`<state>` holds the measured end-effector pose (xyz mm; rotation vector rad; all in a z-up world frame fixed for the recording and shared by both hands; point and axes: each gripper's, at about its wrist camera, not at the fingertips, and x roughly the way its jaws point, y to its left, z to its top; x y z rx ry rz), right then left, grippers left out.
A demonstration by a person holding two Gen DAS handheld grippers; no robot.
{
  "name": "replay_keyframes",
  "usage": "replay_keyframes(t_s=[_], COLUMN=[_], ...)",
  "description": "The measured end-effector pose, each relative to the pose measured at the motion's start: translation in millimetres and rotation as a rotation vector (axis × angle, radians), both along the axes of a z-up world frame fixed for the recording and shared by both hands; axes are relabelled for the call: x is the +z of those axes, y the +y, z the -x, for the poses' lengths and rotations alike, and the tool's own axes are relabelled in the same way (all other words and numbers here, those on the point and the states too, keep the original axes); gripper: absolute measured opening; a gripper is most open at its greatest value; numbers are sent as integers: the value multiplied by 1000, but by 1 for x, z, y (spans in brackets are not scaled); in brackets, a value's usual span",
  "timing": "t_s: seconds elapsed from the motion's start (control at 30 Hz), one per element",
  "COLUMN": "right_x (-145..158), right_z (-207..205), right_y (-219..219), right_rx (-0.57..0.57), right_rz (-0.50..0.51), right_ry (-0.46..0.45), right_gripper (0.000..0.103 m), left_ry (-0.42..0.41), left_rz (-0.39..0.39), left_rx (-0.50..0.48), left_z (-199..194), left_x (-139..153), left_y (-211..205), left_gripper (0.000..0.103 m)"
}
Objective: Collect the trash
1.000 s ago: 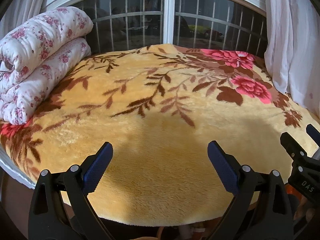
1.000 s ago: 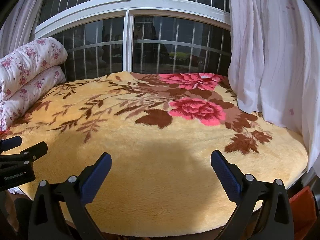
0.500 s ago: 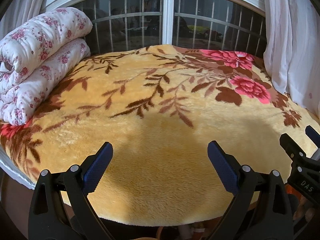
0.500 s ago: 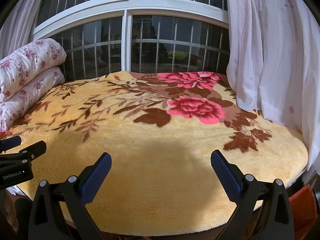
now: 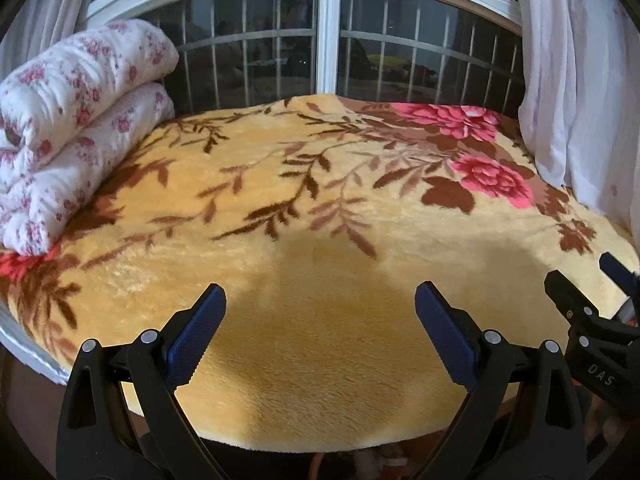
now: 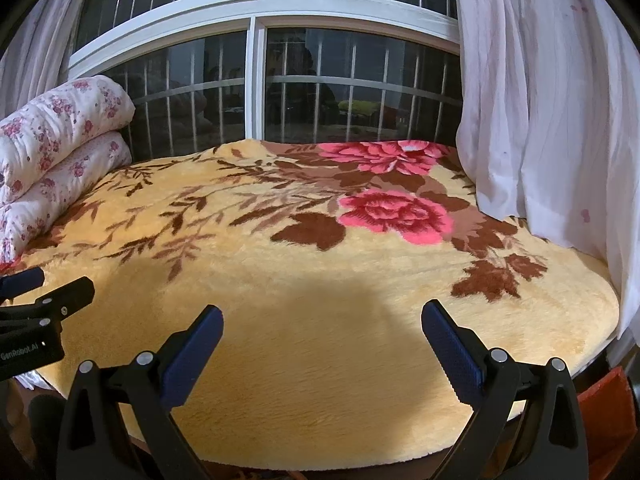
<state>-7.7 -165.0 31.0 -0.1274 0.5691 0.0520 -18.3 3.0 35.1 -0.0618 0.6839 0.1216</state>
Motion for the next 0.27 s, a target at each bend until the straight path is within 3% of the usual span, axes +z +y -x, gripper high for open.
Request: replay_keyframes(t_s=[0.27], right_x=[-1], right_z=[4], right_y=[3], right_rx=[-17], right_rz=[-12], right_ry=[-6], right_gripper=[98], left_ry=[14], left_rz=[10], left_rx=[2], left_z=[-3], left_x=[-2], left_y=[3], left_gripper=[93])
